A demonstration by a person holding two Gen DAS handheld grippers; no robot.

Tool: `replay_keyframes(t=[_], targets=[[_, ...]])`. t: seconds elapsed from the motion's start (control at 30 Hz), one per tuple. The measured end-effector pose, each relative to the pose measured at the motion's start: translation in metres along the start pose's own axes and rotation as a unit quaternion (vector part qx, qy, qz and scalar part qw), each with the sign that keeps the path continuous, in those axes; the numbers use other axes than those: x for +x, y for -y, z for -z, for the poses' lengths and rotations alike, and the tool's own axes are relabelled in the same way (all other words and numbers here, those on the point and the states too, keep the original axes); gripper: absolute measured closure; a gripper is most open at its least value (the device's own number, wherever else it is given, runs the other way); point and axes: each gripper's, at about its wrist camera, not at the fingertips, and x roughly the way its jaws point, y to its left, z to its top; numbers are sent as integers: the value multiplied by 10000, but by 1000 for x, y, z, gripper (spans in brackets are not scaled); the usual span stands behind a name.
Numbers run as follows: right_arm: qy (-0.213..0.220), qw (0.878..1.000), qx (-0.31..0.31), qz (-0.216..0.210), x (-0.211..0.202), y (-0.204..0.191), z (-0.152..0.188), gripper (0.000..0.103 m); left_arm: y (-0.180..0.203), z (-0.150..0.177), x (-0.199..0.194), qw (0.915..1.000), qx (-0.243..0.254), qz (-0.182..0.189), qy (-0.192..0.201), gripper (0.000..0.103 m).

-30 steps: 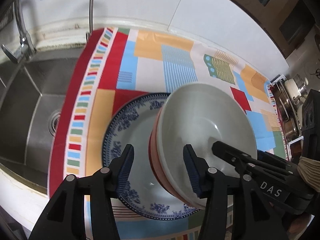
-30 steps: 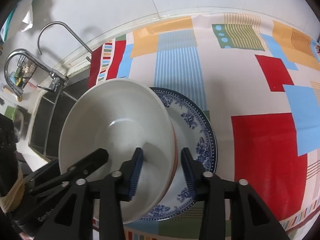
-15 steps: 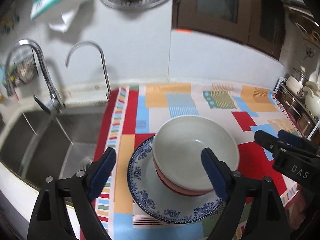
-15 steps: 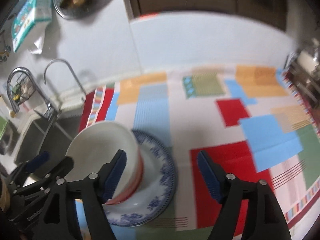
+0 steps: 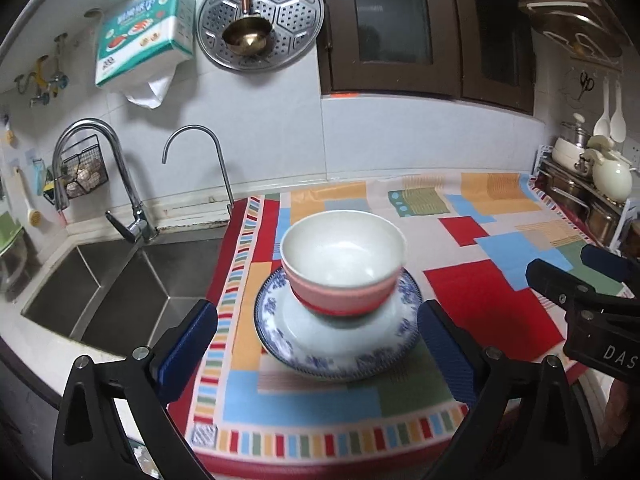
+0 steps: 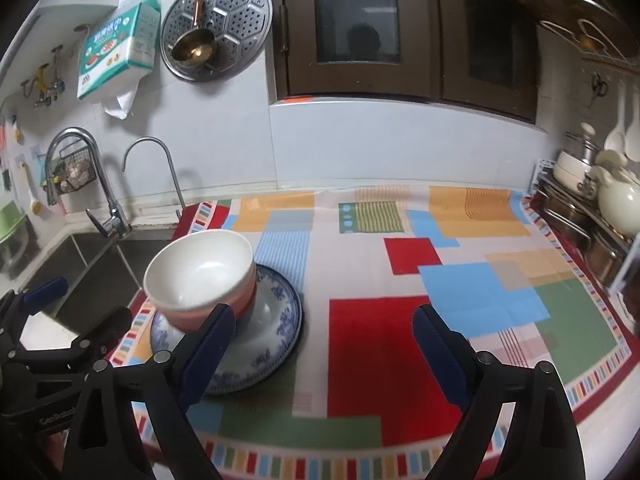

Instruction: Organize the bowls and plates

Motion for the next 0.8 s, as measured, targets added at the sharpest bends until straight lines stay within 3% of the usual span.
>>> replay_keyframes(t=[0.5, 0.8], targets=[[276, 9995, 160, 10, -92, 20, 56, 12, 17, 50, -89, 9991, -254, -185, 298, 0], [376, 9990, 224, 75, -128, 27, 75, 12, 24, 64, -120, 9986, -315, -179, 388, 0]])
